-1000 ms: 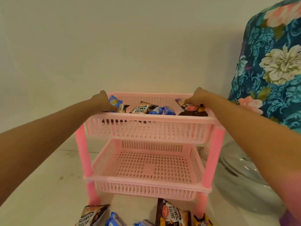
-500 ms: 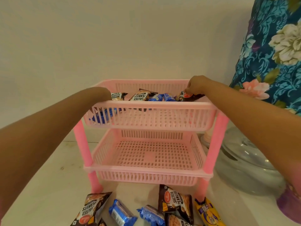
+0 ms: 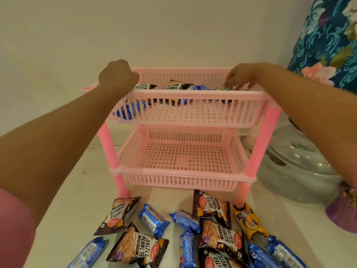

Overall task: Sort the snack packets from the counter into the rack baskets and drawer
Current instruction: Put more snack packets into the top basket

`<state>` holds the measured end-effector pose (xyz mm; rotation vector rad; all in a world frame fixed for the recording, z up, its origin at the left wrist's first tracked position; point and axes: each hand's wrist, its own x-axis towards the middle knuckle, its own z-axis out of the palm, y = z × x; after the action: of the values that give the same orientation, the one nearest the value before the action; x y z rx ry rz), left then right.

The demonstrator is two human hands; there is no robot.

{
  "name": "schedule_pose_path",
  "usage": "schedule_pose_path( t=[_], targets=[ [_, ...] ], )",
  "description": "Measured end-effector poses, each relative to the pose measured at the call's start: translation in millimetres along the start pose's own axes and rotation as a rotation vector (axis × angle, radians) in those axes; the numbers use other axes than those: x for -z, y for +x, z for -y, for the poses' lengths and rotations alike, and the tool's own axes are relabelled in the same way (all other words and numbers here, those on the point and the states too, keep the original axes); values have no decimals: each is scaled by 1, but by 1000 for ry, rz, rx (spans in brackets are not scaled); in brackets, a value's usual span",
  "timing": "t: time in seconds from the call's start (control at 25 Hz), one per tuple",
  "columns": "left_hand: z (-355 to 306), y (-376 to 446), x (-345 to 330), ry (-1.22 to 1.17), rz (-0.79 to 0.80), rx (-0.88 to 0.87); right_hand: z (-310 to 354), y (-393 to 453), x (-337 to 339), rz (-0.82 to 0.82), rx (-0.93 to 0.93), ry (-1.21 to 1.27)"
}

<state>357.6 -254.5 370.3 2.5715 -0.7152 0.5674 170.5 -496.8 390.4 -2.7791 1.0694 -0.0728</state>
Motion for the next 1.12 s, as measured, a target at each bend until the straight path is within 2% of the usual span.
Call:
schedule_pose_path(
  t=[0.08, 0.16, 0.2, 0.28, 0.36, 0.44, 0.52, 0.6, 0.68, 0.88, 0.96, 1.12],
  targets=[
    [2, -18, 2, -199, -238, 21, 4, -15, 12, -230, 100, 167],
    [15, -52, -4, -240, -367, -56, 11, -47, 12, -542, 217, 345],
    [24, -67, -10, -213, -362, -137, 15, -71, 8, -644, 275, 501],
    [48, -107, -23, -178, -278, -252, 14, -126, -18, -717, 410, 741],
    [71, -156, -35, -286, -193, -244, 5, -174, -67, -630, 457, 741],
    [87, -216, -45, -399, -73, -172, -4, -211, -136, -329, 407, 670],
    [97, -277, -56, -458, 114, -82, -14, -228, -207, -33, 311, 525],
    [103, -325, -67, -436, 326, -8, -26, -232, -261, 121, 208, 349],
    [110, -355, -74, -354, 457, 36, -37, -230, -294, 191, 182, 238],
    [126, -390, -81, -276, 486, 207, -48, -218, -329, 256, 170, 146],
    [126, -401, -87, -231, 545, 172, -48, -213, -334, 224, 207, 56],
    [122, -407, -103, 61, 626, 95, -46, -207, -341, 195, 199, -36]
  ],
)
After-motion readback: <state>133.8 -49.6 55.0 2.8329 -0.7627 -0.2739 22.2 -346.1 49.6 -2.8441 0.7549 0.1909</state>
